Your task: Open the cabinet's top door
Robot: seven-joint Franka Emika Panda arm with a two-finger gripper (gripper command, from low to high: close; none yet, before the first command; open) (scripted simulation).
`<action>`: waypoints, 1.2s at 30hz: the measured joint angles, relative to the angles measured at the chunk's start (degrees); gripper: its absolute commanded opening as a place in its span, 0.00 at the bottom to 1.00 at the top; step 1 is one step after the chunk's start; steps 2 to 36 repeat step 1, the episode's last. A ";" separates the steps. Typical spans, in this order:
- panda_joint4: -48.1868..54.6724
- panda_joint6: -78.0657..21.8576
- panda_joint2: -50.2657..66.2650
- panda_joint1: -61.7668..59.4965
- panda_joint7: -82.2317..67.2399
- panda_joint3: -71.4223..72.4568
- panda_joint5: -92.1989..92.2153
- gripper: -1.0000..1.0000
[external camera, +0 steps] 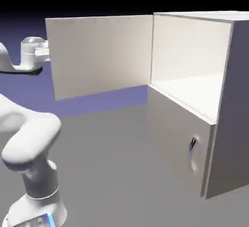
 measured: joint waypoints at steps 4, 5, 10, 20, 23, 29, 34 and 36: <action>2.07 -1.15 -0.72 -1.85 -0.69 0.77 0.25 0.00; 2.07 -1.15 -0.72 -1.85 -0.69 0.77 0.25 0.00; 2.07 -1.15 -0.72 -1.85 -0.69 0.77 0.25 0.00; 2.07 -1.15 -0.72 -1.85 -0.69 0.77 0.25 0.00; 2.07 -1.15 -0.72 -1.85 -0.69 0.77 0.25 0.00; 2.07 -1.15 -0.72 -1.85 -0.69 0.77 0.25 0.00; 2.07 -1.15 -0.72 -1.85 -0.69 0.77 0.25 0.00; 2.07 -1.15 -0.72 -1.85 -0.69 0.77 0.25 0.00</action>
